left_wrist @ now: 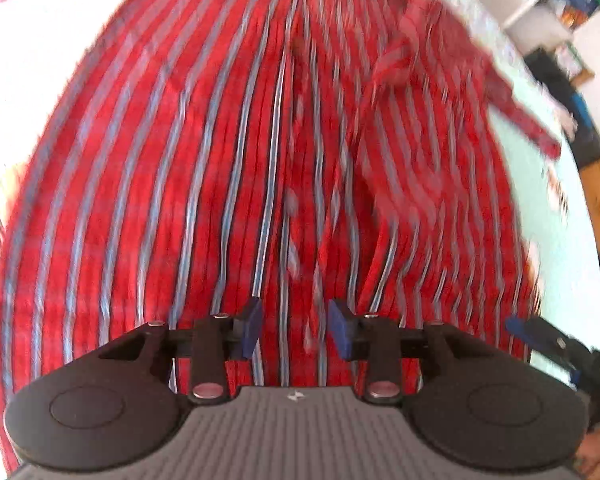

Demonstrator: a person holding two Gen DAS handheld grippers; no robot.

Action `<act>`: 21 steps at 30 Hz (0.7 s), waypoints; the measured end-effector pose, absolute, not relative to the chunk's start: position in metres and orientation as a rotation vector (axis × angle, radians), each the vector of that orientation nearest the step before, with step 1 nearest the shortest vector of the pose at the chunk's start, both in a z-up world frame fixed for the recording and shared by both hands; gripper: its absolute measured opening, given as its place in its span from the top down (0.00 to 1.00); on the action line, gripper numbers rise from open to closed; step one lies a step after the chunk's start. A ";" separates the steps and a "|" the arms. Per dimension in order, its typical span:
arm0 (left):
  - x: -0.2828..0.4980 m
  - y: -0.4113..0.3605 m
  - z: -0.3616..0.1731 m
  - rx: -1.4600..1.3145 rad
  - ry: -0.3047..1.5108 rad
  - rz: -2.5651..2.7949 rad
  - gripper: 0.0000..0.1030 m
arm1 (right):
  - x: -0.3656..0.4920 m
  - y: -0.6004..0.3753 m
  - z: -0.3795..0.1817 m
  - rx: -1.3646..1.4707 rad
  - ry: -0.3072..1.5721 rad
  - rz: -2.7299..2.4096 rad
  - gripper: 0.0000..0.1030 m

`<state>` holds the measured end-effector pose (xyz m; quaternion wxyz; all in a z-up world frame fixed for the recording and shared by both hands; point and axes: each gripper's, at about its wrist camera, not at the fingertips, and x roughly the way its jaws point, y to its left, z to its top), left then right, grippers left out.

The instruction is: Fold clothes

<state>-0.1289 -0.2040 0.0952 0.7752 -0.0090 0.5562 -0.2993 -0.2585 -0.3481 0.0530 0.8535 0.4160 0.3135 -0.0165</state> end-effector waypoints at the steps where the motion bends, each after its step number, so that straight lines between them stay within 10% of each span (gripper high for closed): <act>1: -0.125 -0.211 0.100 -0.032 1.166 -0.664 0.58 | -0.262 -0.353 0.058 0.883 0.621 -0.040 0.36; 21: -0.006 -0.395 0.057 0.253 0.948 -0.921 0.47 | -0.208 -0.446 0.022 0.829 0.558 -0.268 0.36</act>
